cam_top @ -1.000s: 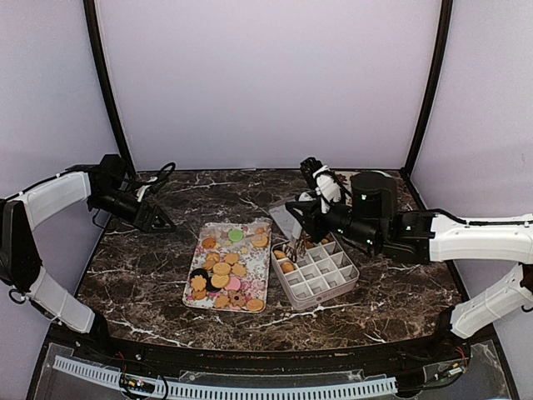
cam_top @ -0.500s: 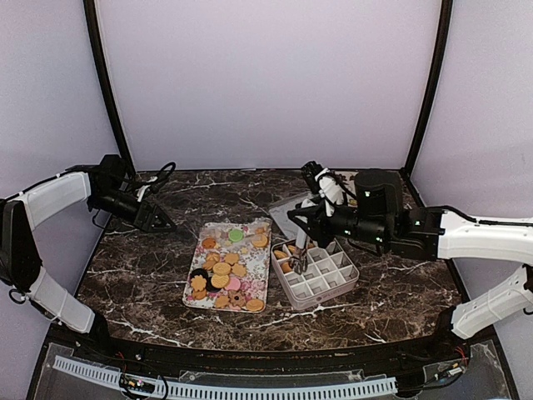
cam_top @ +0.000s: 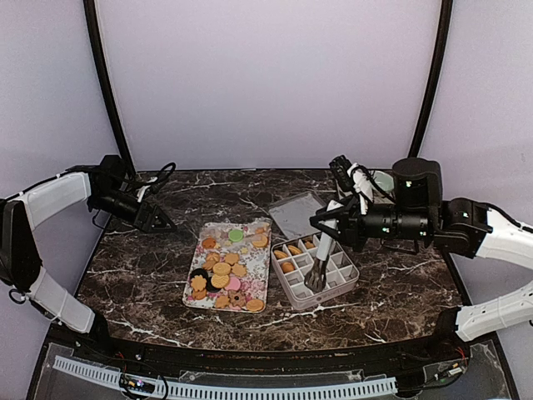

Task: Pack the cookies
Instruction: Move the packing box to the center of the board.

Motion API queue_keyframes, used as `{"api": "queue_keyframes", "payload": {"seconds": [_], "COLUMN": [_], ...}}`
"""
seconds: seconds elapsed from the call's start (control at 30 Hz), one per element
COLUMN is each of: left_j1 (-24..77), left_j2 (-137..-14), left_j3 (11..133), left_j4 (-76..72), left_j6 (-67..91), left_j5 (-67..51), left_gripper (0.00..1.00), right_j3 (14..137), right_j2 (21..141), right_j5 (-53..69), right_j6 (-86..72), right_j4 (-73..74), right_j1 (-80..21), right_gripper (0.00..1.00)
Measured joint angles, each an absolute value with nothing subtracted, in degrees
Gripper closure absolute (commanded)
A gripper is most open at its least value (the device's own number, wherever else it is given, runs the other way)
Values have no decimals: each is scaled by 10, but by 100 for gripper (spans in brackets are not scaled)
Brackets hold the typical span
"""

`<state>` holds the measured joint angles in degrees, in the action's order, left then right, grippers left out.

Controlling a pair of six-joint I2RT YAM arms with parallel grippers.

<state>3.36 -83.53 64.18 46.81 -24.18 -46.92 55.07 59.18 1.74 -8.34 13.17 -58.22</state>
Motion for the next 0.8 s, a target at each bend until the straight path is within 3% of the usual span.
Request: {"api": "queue_keyframes", "payload": {"seconds": [0.37,0.8], "left_j1": [34,34], "left_j2": [-835,-835], "left_j3": [642,642], "left_j4": [468,468], "left_j6": [-242,-242], "left_j5": [-469,-469], "left_gripper": [4,4], "right_j3": [524,514], "right_j2": [605,717], "right_j5": [63,-8], "right_j6": [-103,-44], "right_j4": [195,130], "right_j1": [-583,-642], "right_gripper": [100,100]}}
